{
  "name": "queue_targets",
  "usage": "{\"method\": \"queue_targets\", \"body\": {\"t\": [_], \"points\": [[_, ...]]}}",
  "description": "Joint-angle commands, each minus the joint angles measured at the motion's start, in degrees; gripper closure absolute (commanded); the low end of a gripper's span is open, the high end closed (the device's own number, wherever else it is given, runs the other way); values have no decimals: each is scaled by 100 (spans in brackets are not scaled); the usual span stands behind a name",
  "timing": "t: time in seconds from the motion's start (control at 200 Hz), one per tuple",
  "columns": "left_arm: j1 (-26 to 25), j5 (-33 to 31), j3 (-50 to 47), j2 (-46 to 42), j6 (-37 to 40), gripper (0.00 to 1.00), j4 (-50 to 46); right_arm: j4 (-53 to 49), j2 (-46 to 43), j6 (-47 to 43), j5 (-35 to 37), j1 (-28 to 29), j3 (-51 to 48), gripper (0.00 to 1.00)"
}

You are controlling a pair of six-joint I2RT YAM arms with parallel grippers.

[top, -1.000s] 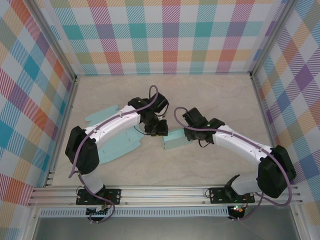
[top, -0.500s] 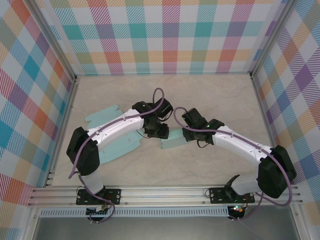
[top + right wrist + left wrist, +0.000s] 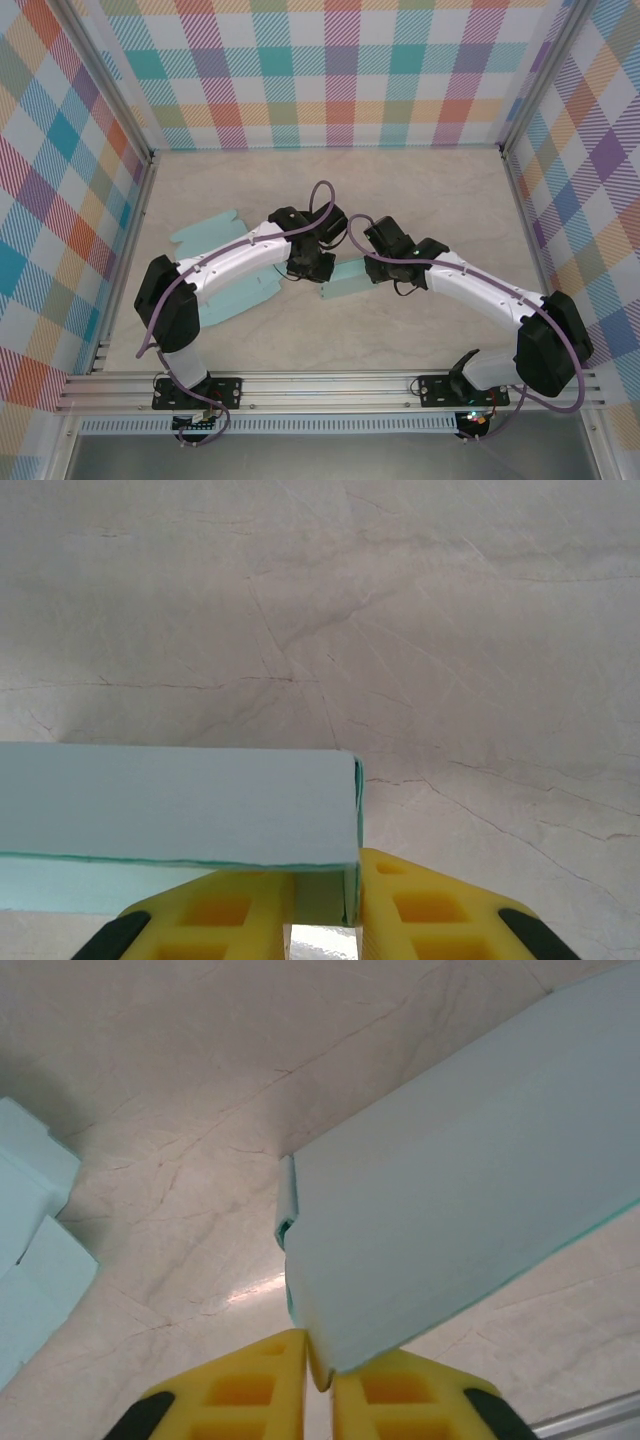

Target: Fold the paper box

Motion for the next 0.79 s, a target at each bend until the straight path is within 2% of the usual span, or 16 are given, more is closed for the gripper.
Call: {"method": "queue_targets", "body": {"t": [0.0,0.25,0.65,0.79], "points": [[-49,432,291,-60,1,91,-134,-283,7,58,-232,69,-174,77],[214,1400,239,-68,-247,94,229,-255,95,23,-287,76,-274,77],[616,2042,1,-219,-769,97,738,-287,191,27,-122,165,-386,75],[617,2002,8,-150,-787,97,724,-263,192,36,-107,183,-394,75]]}}
